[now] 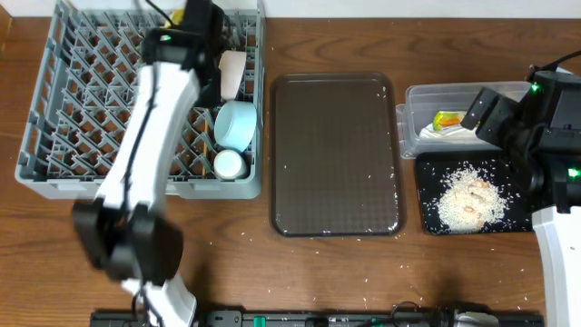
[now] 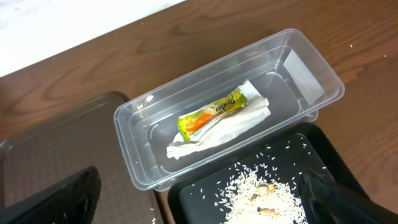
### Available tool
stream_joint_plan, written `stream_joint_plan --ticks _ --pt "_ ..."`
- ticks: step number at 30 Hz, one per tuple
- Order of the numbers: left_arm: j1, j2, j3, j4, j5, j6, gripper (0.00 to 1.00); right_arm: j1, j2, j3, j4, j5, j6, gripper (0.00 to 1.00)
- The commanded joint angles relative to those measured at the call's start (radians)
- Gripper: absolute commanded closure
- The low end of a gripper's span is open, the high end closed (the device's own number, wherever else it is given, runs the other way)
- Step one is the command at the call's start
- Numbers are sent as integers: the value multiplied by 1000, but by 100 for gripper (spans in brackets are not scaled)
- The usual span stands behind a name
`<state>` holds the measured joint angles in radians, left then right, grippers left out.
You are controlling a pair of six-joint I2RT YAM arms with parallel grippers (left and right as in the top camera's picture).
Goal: Sort waste into correct bins and load items into the dishwasher
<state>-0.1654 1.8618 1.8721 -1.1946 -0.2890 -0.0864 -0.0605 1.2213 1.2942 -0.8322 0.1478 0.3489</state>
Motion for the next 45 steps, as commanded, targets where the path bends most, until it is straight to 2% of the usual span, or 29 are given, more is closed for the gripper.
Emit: stream_joint_plan --ticks 1,3,4,11,12,27,31,36,40,45 --pt "2 -152 31 -54 155 -16 38 -4 -3 13 1 9 10 1" --pt "2 -199 31 -93 174 -16 23 -4 -3 13 1 9 10 1" --pt "3 -218 31 -103 174 -16 20 -4 -3 13 1 9 10 1" --pt "2 -251 30 -106 174 -16 16 -4 -3 13 1 9 10 1" --pt "3 -251 30 -106 174 -16 11 -4 -3 13 1 9 10 1" --pt "2 -251 30 -107 174 -16 10 -4 -4 13 -2 9 10 1" --pt "3 -251 30 -107 174 -16 9 -3 -98 -32 -1 8 10 1" --pt "2 -251 30 -107 174 -16 9 48 -328 -251 1 71 -2 1" --pt "3 -251 30 -107 174 -16 9 135 -579 -543 180 219 -2 1" --pt "3 -251 30 -106 174 -16 9 177 -834 -842 409 233 -14 1"
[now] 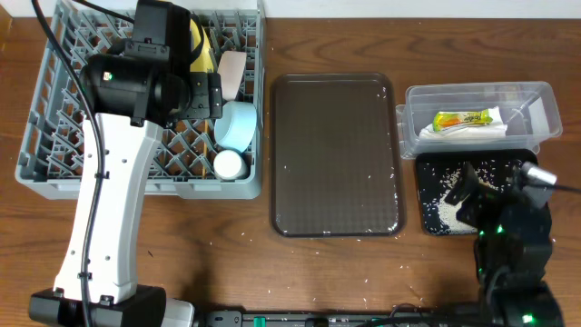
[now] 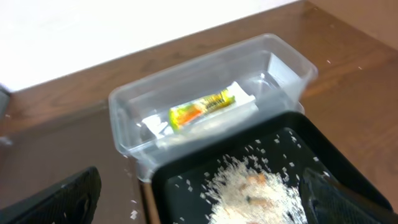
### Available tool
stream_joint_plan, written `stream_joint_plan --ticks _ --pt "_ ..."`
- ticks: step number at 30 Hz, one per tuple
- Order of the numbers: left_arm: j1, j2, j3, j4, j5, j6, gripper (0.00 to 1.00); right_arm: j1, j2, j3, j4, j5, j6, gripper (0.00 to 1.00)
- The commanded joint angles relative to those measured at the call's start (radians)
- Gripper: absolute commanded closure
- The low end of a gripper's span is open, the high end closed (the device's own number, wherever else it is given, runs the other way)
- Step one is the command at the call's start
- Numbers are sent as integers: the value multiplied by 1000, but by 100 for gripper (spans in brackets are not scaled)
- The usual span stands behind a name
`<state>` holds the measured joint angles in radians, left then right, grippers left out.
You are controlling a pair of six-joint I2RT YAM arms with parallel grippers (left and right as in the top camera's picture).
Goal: Sort waste into correct bins and load items into the dishwasher
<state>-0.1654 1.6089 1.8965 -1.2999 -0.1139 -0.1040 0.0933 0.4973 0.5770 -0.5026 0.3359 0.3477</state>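
A grey dish rack (image 1: 54, 136) at the left holds a light blue bowl (image 1: 238, 123), a white cup (image 1: 229, 163), a beige cup (image 1: 234, 71) and a yellow item (image 1: 201, 50). My left gripper (image 1: 205, 91) hangs over the rack beside the bowl, its jaws hidden from above. A clear bin (image 1: 536, 95) at the right holds a yellow-green wrapper (image 2: 202, 109) on white paper. In front of it a black tray (image 2: 186, 174) carries spilled rice (image 2: 255, 186). My right gripper (image 2: 199, 211) stands open over this tray, holding nothing.
A brown serving tray (image 1: 336, 154) lies in the middle, with stray rice grains on it and on the wooden table round it. The right arm's body (image 1: 508, 254) covers the table's front right corner.
The right arm has moved from beside the clear bin to the front, over the black tray. The left arm has moved back from the rack's far edge, and a yellow item now shows there.
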Motion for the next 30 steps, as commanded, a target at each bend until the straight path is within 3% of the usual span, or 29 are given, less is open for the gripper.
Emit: stream_joint_plan --ticks 1,7,13,18,23,30 --pt "2 2 6 -2 -2 2 9 28 -137 -156 101 45 -14 1" --pt "2 2 6 -2 -2 2 9 47 -369 -405 261 -31 -68 1" --pt "3 2 6 -2 -2 1 9 48 -468 -525 374 -90 -72 1" --pt "2 2 6 -1 -2 2 9 51 -492 -570 468 -94 -72 1" --pt "2 2 6 -2 -2 2 9 54 -492 -572 458 -93 -74 1" --pt "2 2 6 -2 -2 2 9 58 -492 -572 451 -102 -218 1"
